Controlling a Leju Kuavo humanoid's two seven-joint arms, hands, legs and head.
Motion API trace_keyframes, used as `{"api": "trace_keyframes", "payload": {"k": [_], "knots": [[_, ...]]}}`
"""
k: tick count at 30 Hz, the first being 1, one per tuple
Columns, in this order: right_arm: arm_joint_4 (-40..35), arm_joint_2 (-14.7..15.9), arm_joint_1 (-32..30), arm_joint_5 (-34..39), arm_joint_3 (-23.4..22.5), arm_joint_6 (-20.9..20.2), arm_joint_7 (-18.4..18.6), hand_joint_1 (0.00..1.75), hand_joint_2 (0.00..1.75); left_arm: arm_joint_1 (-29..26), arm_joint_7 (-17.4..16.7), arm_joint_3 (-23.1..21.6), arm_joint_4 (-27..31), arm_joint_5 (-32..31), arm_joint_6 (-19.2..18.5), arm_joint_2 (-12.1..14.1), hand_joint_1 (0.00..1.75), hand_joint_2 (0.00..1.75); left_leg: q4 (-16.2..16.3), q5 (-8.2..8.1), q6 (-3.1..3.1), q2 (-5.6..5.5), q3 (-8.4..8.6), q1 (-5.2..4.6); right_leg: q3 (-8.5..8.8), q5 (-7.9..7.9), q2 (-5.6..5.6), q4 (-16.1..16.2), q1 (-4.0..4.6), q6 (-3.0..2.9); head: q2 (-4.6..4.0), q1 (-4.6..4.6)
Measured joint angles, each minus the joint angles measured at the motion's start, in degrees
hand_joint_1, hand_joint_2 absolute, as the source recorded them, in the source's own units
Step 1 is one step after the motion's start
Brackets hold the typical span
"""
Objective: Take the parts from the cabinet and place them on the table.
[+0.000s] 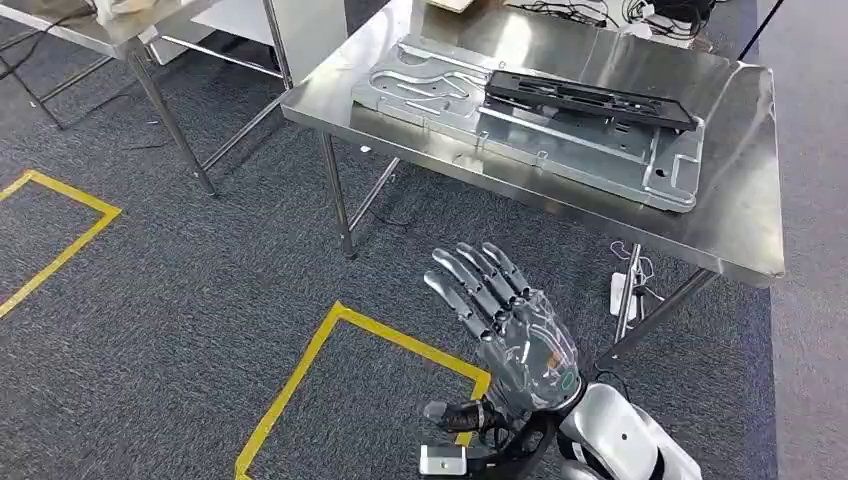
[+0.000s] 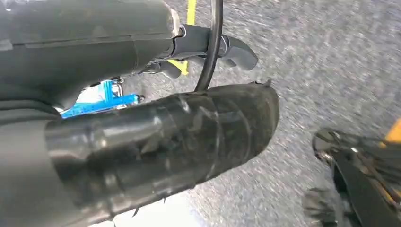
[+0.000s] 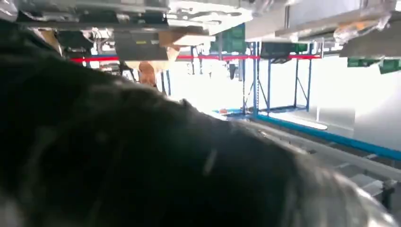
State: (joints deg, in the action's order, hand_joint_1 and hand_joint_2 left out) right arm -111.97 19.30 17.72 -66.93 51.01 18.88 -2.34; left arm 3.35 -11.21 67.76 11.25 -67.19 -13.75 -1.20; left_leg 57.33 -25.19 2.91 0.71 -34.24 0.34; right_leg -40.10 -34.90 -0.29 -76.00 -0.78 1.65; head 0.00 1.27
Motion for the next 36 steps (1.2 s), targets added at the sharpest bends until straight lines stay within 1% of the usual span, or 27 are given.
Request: {"api": "trace_keyframes", "payload": {"k": [2, 3, 4, 5, 6, 8, 9, 10, 11, 13, 14, 15, 16, 18, 20, 21, 23, 24, 25, 26, 27, 29, 31, 33, 34, 35, 36], "knots": [[0.0, 0.11, 0.01, 0.0, 0.0, 0.0, 0.0, 0.0, 0.0, 0.01, 0.02, 0.0, -0.02, 0.0, 0.0, 0.0, 0.0, 0.0, 0.46, 1.12, -0.18, -0.02, -1.85, -0.1, 5.14, 4.23, 0.02, 5.02, 0.14, -0.46, 0.0, -0.02], [-0.02, 0.15, 0.04, 0.0, -0.02, 0.0, 0.0, 0.0, 0.0, 0.03, 0.02, 0.0, 0.0, 0.0, 0.0, 0.0, 0.0, 0.0, 0.7, 1.57, -0.32, -0.06, -2.51, -0.14, 8.82, 4.91, 0.05, 9.67, 0.3, -0.87, 0.0, 0.02], [-0.09, 0.15, 0.11, 0.0, -0.02, 0.02, 0.0, 0.0, 0.0, 0.13, 0.02, 0.0, -0.02, 0.0, -0.02, -0.02, 0.0, 0.0, 0.97, 2.03, -0.52, -0.08, -2.89, -0.1, 13.03, 3.52, 0.08, 14.99, 0.7, -1.62, 0.0, -0.02], [-0.31, 0.15, 0.18, 0.02, -0.04, 0.04, 0.0, 0.0, 0.0, 0.09, 0.06, 0.0, -0.02, 0.0, -0.07, -0.15, 0.0, 0.0, 1.17, 2.44, -0.86, -0.11, -3.24, -0.36, 15.49, 2.26, -0.08, 19.76, 0.89, -1.95, 0.0, 0.0], [-0.33, 0.17, 0.12, 0.04, -0.07, 0.04, 0.0, 0.0, 0.0, -0.03, 0.07, 0.0, -0.02, 0.0, -0.07, -0.13, 0.0, 0.0, 1.02, 3.21, -1.31, -0.01, -3.36, -0.26, 15.39, 2.28, -0.04, 19.82, 0.97, -1.86, 0.0, -0.05], [-0.33, 0.22, 0.11, 0.11, -0.07, 0.04, 0.0, 0.0, 0.0, -0.06, 0.07, 0.0, -0.02, -0.02, -0.07, -0.13, 0.0, 0.0, 0.24, 4.53, -2.02, 0.05, -3.38, -0.04, 14.71, 3.26, 0.02, 19.9, 1.21, -2.49, 0.0, 0.0], [-0.33, 0.22, 0.09, 0.15, -0.07, 0.04, 0.02, 0.0, 0.0, -0.06, 0.06, 0.0, -0.02, -0.11, -0.07, -0.02, 0.0, 0.0, 0.43, 4.43, -2.32, -0.19, -3.93, -0.12, 14.07, 4.49, -0.23, 20.86, 0.23, -3.03, 0.0, 0.11], [-0.33, 0.33, 0.09, 0.17, -0.09, 0.04, 0.02, 0.0, 0.0, -0.08, 0.09, 0.0, -0.02, -0.2, -0.26, -0.11, 0.0, 0.0, 1.48, 1.92, -2.6, -0.4, -4.4, -0.06, 13.43, 5.16, -0.44, 21.05, 0.45, -3.36, 0.0, -0.02], [-0.35, 0.55, 0.0, 0.24, -0.18, 0.13, 0.17, 0.0, 0.0, -0.08, 0.09, 0.0, -0.02, -0.42, -0.24, -0.09, 0.0, 0.0, 4.47, -2.29, -2.75, -0.39, -5.19, 0.1, 12.61, 5.89, -0.5, 20.94, 0.49, -3.75, 0.0, 0.02], [-0.83, 1.56, -1.1, 0.85, -0.89, 0.63, 0.52, 0.0, 0.0, -0.05, 0.0, -0.04, -0.02, -1.2, -0.2, -0.07, 0.0, 0.0, 12.61, -8.53, -3.22, -0.45, -6.66, 0.31, 10.83, 7.11, -0.49, 20.63, 0.56, -3.82, 0.0, 0.02], [-1.58, 3.09, -2.41, 1.49, -1.62, 1.34, 0.46, 0.0, 0.0, -0.04, -0.02, -0.13, -0.02, -1.53, -0.04, -0.09, 0.0, 0.0, 16.44, -9.28, -3.44, -0.44, -7.13, 0.39, 9.79, 7.76, -0.64, 20.34, 0.56, -3.69, 0.0, -0.02], [-2.6, 4.45, -3.98, 2.2, -2.77, 2.2, 0.07, 0.0, 0.0, -0.01, -0.02, -0.2, -0.02, -1.79, 0.06, -0.15, 0.0, 0.0, 18.59, -7.78, -3.59, -0.42, -6.76, 0.48, 8.64, 8.32, -0.8, 19.96, 0.53, -3.47, 0.0, 0.0], [-3.23, 5.89, -5.15, 2.68, -3.88, 2.71, -0.5, 0.0, 0.0, 0.01, -0.02, -0.22, -0.02, -1.86, 0.13, -0.17, 0.0, 0.0, 18.3, -5.39, -3.68, -0.41, -5.49, 0.67, 7.8, 8.82, -0.95, 19.49, 0.47, -3.29, 0.0, 0.0], [-4.31, 7.85, -7.3, 3.37, -6.06, 2.99, -1.55, 0.0, 0.0, 0.01, -0.11, -0.22, -0.02, -1.86, -0.02, -0.15, 0.0, 0.0, 11.94, -2.34, -3.8, -0.42, 0.24, 1.05, 5.63, 9.59, -0.95, 18.27, 0.31, -2.79, 0.0, -0.02], [-5.14, 9.29, -8.61, 3.65, -7.72, 2.95, -2.25, 0.0, 0.0, 0.08, -0.13, -0.22, -0.02, -1.86, -0.22, -0.15, 0.0, 0.0, 1.32, -5.49, -3.83, -0.68, 7.51, 0.86, 4.07, 9.99, -0.78, 16.85, 0.54, -2.15, 0.0, 0.0], [-5.49, 9.82, -9.02, 3.78, -8.44, 2.88, -2.45, 0.0, 0.0, 0.08, -0.13, -0.22, -0.02, -1.86, -0.22, -0.15, 0.0, 0.0, -0.36, -6.84, -3.09, -0.79, 8.01, 0.81, 3.56, 10.6, -0.73, 16.64, 0.63, -1.65, 0.0, 0.05], [-5.77, 10.23, -9.63, 4.02, -9.31, 2.64, -2.56, 0.0, 0.0, 0.26, 0.22, -0.24, -0.02, -1.9, -0.17, -0.17, 0.0, 0.0, -0.22, -6.44, -2.39, -0.83, 7.04, 0.52, 3.22, 11.57, -0.69, 17.0, 0.48, -0.87, 0.0, 0.07], [-5.81, 10.62, -10.06, 4.2, -9.77, 2.58, -2.56, 0.0, 0.0, 0.17, 0.55, -0.24, -0.02, -1.88, -0.02, -0.2, 0.0, 0.0, -0.57, -5.85, -1.62, -0.75, 6.85, 0.65, 2.92, 11.65, -0.58, 16.98, 0.21, -0.51, 0.0, 0.09], [-5.88, 11.0, -10.55, 4.28, -10.27, 2.47, -2.56, 0.0, 0.0, 0.22, 0.9, -0.24, -0.02, -1.88, 0.04, -0.22, 0.0, 0.0, -0.64, -5.38, -1.02, -0.53, 6.55, 0.69, 2.54, 10.47, -0.25, 16.1, 0.02, -0.22, 0.0, 0.09], [-5.97, 11.41, -11.04, 4.44, -10.99, 2.34, -2.56, 0.0, 0.0, 0.2, 1.36, -0.26, -0.02, -1.97, 0.13, -0.22, 0.0, 0.0, -0.62, -5.01, -0.65, -0.35, 6.12, 0.63, 1.49, 7.91, -0.22, 13.55, 0.02, -0.13, 0.0, 0.13], [-6.01, 11.69, -11.53, 4.59, -11.84, 2.23, -2.56, 0.0, 0.0, 0.03, 1.53, -0.26, -0.02, -2.03, 0.24, -0.22, 0.0, 0.0, -0.59, -4.59, -0.49, -0.59, 5.58, 0.54, -0.28, 4.72, -0.13, 8.85, 0.05, 0.03, 0.0, 0.09], [-5.99, 12.28, -12.49, 4.96, -13.26, 1.9, -2.58, 0.0, 0.0, -0.01, 1.81, -0.26, -0.02, -2.05, 0.39, -0.22, 0.0, 0.0, -0.4, -3.77, -0.33, -0.87, 4.55, 0.26, -2.84, 0.89, -0.04, 1.11, 0.02, 0.13, 0.0, 0.07], [-5.99, 12.87, -14.25, 6.08, -15.04, 1.55, -3.08, 0.0, 0.0, 0.05, 2.3, -0.26, -0.02, -1.84, 0.42, -0.22, 0.0, 0.0, -0.19, -3.14, -0.33, -1.76, 3.59, 0.11, -0.9, 2.12, 0.08, 2.14, 0.06, -0.16, 0.0, 0.09], [-5.97, 13.05, -16.6, 6.99, -17.48, 1.27, -3.73, 0.0, 0.0, 0.13, 2.49, -0.26, -0.02, -1.62, 0.42, -0.22, 0.0, 0.0, -0.14, -2.81, -0.39, -2.96, 3.35, -0.1, 5.58, 6.36, 0.96, 11.55, 0.25, -0.93, 0.0, 0.11], [-5.97, 13.05, -17.97, 7.17, -18.74, 1.31, -4.11, 0.0, 0.0, 0.16, 2.53, -0.24, -0.04, -1.46, 0.42, -0.31, 0.0, 0.0, -0.14, -2.68, -0.47, -3.43, 3.3, 0.05, 8.32, 7.43, 2.98, 16.18, 0.43, -1.67, 0.0, 0.09], [-5.86, 12.98, -19.71, 7.21, -19.97, 1.29, -4.39, 0.0, 0.0, 0.24, 2.58, -0.24, -0.06, -1.33, 0.39, -0.7, 0.0, 0.0, -0.03, -2.43, -0.85, -3.9, 2.87, -0.22, 9.18, 6.63, 4.61, 17.31, 0.21, -2.29, 0.0, -0.04], [-5.86, 12.94, -21.46, 7.21, -21.21, 1.29, -4.63, 0.0, 0.0, 0.3, 2.62, -0.24, -0.06, -1.33, 0.48, -0.63, 0.0, 0.0, 0.1, -2.23, -1.11, -4.46, 2.58, 0.13, 9.13, 6.84, 3.94, 17.95, 0.52, -2.24, 0.0, 0.09]]}}
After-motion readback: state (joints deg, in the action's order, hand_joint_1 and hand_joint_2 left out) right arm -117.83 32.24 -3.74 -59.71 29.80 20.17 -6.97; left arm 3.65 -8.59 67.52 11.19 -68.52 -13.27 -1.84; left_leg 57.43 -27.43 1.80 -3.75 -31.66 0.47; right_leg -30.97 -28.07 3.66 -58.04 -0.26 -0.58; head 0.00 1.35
